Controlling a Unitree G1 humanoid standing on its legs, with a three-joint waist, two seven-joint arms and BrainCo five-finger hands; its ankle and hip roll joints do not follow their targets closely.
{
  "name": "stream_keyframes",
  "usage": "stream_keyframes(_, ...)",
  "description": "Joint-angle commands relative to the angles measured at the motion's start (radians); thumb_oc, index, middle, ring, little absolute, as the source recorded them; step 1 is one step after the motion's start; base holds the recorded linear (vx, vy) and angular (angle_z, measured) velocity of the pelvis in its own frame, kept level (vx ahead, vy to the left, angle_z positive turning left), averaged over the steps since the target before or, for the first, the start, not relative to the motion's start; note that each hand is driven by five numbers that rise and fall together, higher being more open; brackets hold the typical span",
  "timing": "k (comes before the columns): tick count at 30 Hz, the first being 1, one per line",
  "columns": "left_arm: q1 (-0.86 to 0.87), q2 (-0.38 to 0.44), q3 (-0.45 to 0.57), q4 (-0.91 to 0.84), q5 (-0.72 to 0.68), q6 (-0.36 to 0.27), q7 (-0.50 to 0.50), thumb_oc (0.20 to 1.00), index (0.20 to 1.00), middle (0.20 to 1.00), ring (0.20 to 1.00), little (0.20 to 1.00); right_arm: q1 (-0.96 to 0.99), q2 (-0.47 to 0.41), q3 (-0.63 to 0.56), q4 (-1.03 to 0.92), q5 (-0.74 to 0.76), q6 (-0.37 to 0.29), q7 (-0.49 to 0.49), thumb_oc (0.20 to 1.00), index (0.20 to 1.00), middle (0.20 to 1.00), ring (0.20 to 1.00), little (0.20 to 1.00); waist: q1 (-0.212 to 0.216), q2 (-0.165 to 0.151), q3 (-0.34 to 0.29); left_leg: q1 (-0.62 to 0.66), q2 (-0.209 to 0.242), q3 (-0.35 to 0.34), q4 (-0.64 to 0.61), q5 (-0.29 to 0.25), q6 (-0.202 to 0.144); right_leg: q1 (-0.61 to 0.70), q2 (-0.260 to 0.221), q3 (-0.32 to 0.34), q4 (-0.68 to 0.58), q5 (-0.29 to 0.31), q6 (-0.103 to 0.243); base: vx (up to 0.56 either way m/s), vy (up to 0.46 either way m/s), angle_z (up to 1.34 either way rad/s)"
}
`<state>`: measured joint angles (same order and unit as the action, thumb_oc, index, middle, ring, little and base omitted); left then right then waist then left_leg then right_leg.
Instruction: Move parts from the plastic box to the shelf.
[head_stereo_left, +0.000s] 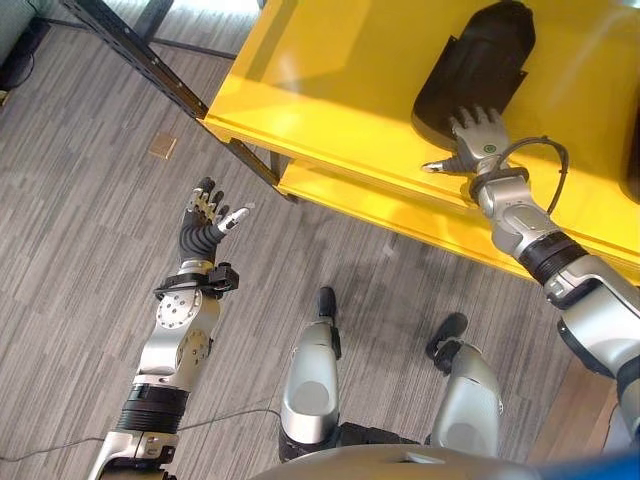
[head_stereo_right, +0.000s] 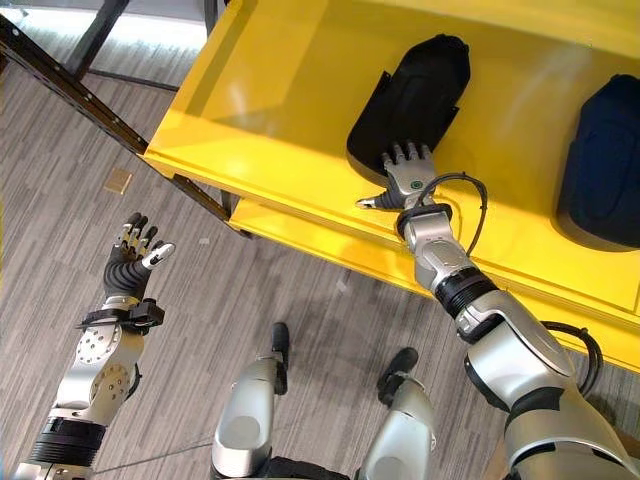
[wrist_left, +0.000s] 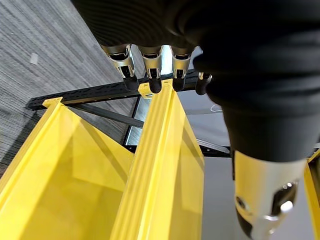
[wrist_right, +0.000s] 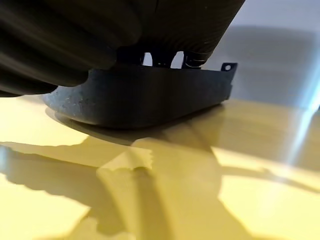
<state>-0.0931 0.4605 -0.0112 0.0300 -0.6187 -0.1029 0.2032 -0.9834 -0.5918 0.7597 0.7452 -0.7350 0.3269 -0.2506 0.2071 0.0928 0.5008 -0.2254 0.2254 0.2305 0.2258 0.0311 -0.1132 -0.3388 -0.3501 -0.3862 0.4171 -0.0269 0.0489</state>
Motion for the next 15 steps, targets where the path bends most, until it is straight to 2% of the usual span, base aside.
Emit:
stream_keyframes(1,-0.018,0.038,-0.018,-0.020,-0.004,-0.069,0.010,1.000,1.000,1.000,1.000,1.000,-0.036,-0.004,0.026,0.088,0.031,0.036,-0.059,1.000,1.000,1.000,1.000,1.000,0.001,-0.006,0.019,0.007,0.030,0.057,-0.007,-0.036,0.005,0.052,-0.043,0.010,0.049,-0.100,0.100,0.00,0.000,0.00)
stream_keyframes(3,-0.017,0.037,-0.023,-0.027,-0.005,-0.070,0.019,1.000,1.000,1.000,1.000,1.000,-0.048,-0.006,0.003,0.078,0.053,-0.001,-0.159,1.000,1.000,1.000,1.000,1.000,-0.002,-0.003,0.019,0.010,0.028,0.057,-0.007,-0.036,0.005,0.055,-0.043,0.012,0.048,-0.100,0.100,0.00,0.000,0.00)
stream_keyframes(7,-0.019,0.038,-0.025,-0.034,-0.003,-0.064,0.030,1.000,1.000,1.000,1.000,1.000,-0.048,-0.014,-0.022,0.050,0.065,-0.010,-0.185,1.000,1.000,1.000,1.000,1.000,-0.007,-0.002,0.019,0.011,0.026,0.057,-0.007,-0.038,0.004,0.054,-0.042,0.016,0.047,-0.100,0.102,0.00,0.000,0.00)
stream_keyframes(8,-0.017,0.038,-0.026,-0.040,-0.005,-0.064,0.039,1.000,1.000,1.000,1.000,1.000,-0.047,-0.016,-0.035,0.033,0.064,-0.033,-0.205,1.000,1.000,1.000,1.000,1.000,-0.010,-0.002,0.019,0.014,0.027,0.058,-0.008,-0.038,0.003,0.056,-0.041,0.018,0.045,-0.099,0.101,0.00,0.000,0.00)
stream_keyframes(11,-0.018,0.036,-0.026,-0.051,-0.008,-0.057,0.051,1.000,1.000,1.000,1.000,1.000,-0.040,-0.025,-0.061,-0.029,0.046,-0.037,-0.168,1.000,1.000,1.000,1.000,1.000,-0.021,-0.003,0.019,0.020,0.026,0.061,-0.009,-0.041,0.003,0.058,-0.038,0.025,0.042,-0.101,0.101,0.00,0.015,-0.04)
stream_keyframes(14,-0.017,0.036,-0.028,-0.060,-0.004,-0.053,0.065,1.000,1.000,1.000,1.000,1.000,-0.035,-0.031,-0.071,-0.073,0.034,-0.096,-0.186,1.000,1.000,1.000,1.000,1.000,-0.028,-0.003,0.019,0.026,0.025,0.064,-0.010,-0.042,0.004,0.061,-0.036,0.030,0.040,-0.101,0.100,0.00,0.023,-0.08)
stream_keyframes(15,-0.017,0.037,-0.026,-0.061,-0.009,-0.052,0.066,1.000,1.000,1.000,1.000,1.000,-0.037,-0.033,-0.076,-0.090,0.013,-0.134,-0.198,1.000,1.000,1.000,1.000,1.000,-0.030,-0.002,0.019,0.027,0.025,0.064,-0.010,-0.043,0.004,0.060,-0.036,0.031,0.041,-0.102,0.100,0.00,0.014,-0.10)
